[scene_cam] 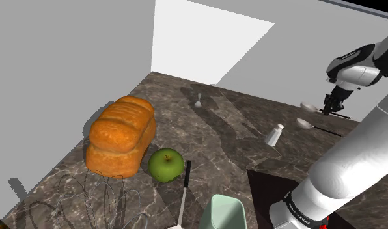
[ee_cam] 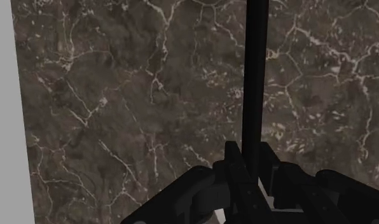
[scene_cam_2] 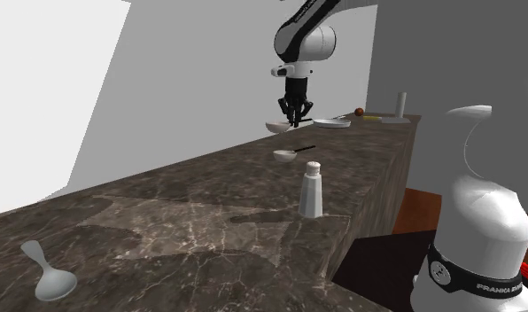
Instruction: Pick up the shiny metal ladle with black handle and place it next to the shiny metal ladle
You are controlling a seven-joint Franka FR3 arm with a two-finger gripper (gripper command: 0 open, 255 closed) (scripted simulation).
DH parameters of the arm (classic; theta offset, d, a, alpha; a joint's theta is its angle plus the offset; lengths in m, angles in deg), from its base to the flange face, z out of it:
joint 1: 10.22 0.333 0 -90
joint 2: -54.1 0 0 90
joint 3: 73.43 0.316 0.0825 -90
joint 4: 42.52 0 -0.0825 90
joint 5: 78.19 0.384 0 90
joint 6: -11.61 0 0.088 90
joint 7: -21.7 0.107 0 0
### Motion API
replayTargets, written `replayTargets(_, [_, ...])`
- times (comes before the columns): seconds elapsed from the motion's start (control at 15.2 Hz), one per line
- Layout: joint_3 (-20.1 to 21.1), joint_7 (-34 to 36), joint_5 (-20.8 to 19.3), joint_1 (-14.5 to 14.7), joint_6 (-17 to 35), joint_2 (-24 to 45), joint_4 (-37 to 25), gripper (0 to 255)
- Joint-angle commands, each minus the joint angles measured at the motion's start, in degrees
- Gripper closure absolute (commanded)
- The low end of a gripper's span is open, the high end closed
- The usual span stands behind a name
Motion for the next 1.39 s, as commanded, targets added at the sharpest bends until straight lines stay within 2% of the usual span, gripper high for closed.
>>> replayTargets(0.0, [-1.31, -6.47, 6.31, -2.17, -0.15, 5.38, -3.12, 255])
replayTargets(0.2, [0.08, -14.62, 14.78, -8.76, -2.21, 13.25, -9.36, 255])
replayTargets(0.4, [2.68, -20.57, 21.03, -16.39, -5.03, 20.06, -16.46, 255])
replayTargets(0.86, [8.93, -28.31, 30.47, -34.42, -13.49, 34.55, -37.16, 255])
replayTargets(1.12, [12.41, -29.46, 34.25, -45.64, -20.12, 43.86, -54.03, 255])
replayTargets(1.32, [15.66, -27.67, 36.74, -56.64, -27.80, 53.57, -74.26, 255])
